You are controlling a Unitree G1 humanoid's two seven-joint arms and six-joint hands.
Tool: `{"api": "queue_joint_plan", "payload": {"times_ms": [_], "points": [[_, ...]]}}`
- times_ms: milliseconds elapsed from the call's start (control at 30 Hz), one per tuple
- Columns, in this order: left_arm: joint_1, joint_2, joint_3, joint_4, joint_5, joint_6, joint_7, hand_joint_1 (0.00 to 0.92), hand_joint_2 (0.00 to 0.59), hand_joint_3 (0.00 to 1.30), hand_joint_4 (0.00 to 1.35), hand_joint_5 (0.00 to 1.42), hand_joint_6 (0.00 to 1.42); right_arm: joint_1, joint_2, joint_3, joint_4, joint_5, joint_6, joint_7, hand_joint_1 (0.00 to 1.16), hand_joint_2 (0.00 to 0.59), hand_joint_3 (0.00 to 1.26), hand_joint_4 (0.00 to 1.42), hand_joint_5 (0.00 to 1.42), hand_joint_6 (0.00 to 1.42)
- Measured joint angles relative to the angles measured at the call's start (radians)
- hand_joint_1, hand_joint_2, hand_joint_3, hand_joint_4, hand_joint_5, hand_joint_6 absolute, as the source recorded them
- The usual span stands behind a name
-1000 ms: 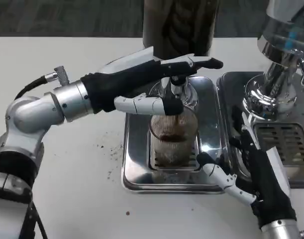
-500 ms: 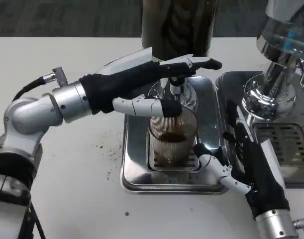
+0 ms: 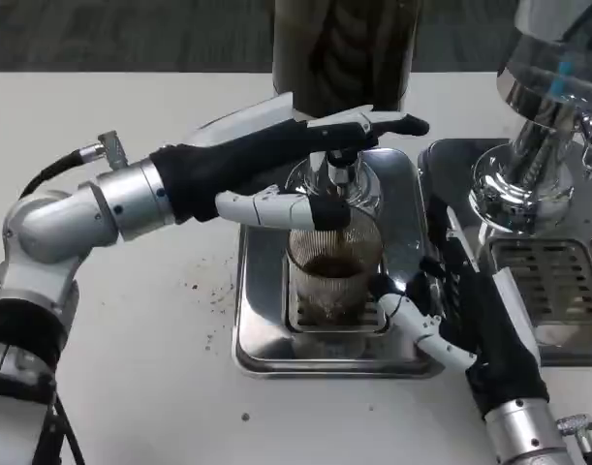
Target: Grasp the cup under the faucet to collect the drink, then remove the cup.
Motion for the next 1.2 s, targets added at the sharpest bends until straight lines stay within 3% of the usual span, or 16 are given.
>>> {"api": "queue_joint_plan", "payload": {"times_ms": [567, 1200], "points": [[0.01, 0.0, 0.022, -0.02, -0.071, 0.054, -0.054, 0.0, 0.046, 0.13, 0.03, 0.0, 0.0, -0.035, 0.026, -0.002, 0.06, 0.005, -0.022, 0.025, 0.55, 0.221, 0.02, 0.0, 0.03, 0.13], [0.032, -0.029, 0.156, -0.048, -0.22, 0.232, -0.184, 0.0, 0.048, 0.15, 0.04, 0.02, 0.0, -0.047, 0.037, -0.005, 0.07, 0.005, -0.025, 0.029, 0.55, 0.221, 0.03, 0.01, 0.04, 0.14]]}}
